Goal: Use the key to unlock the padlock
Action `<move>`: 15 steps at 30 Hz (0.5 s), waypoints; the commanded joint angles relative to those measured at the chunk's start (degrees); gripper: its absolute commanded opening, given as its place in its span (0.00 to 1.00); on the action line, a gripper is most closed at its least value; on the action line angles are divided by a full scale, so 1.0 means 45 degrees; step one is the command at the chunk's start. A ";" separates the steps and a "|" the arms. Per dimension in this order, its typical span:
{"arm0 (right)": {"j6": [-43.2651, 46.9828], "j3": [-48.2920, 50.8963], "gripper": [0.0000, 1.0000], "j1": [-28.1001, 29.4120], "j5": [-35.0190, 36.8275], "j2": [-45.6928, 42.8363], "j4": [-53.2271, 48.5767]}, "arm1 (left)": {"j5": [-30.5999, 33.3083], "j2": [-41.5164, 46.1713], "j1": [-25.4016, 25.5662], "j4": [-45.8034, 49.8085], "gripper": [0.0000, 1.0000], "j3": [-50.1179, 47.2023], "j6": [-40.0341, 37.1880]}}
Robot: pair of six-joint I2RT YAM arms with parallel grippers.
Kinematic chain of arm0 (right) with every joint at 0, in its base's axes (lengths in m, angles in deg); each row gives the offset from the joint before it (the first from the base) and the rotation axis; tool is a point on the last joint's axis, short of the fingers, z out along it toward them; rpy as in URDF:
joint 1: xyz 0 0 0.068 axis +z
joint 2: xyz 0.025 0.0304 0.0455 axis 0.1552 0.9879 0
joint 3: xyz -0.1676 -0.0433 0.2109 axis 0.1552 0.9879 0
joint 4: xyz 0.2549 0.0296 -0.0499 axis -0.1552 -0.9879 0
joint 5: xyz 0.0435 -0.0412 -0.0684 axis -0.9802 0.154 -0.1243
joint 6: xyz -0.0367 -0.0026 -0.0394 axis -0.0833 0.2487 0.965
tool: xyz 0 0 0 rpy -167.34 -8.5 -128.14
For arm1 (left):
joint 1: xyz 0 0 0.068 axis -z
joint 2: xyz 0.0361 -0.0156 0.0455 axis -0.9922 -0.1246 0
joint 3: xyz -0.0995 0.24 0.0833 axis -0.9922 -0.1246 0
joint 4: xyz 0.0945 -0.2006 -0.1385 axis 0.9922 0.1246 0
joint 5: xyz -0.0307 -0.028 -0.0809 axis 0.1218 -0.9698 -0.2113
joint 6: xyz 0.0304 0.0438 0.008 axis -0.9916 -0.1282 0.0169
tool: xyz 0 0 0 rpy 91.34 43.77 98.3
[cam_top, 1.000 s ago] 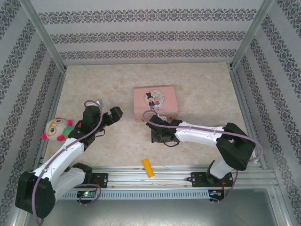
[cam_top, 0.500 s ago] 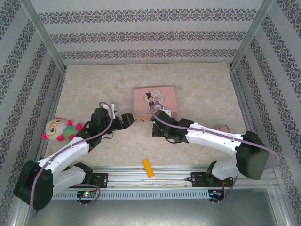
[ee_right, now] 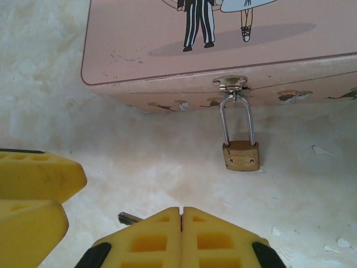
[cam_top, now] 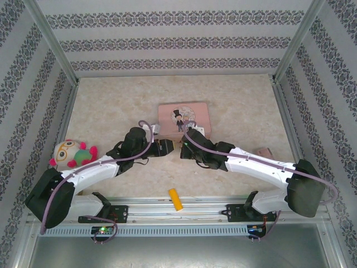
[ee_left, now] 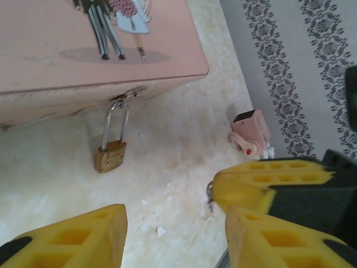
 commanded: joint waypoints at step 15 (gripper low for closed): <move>-0.0284 0.0246 0.00 -0.0135 0.0109 -0.0408 0.0781 | -0.1013 -0.1146 0.0247 -0.2134 0.38 0.0504 0.0388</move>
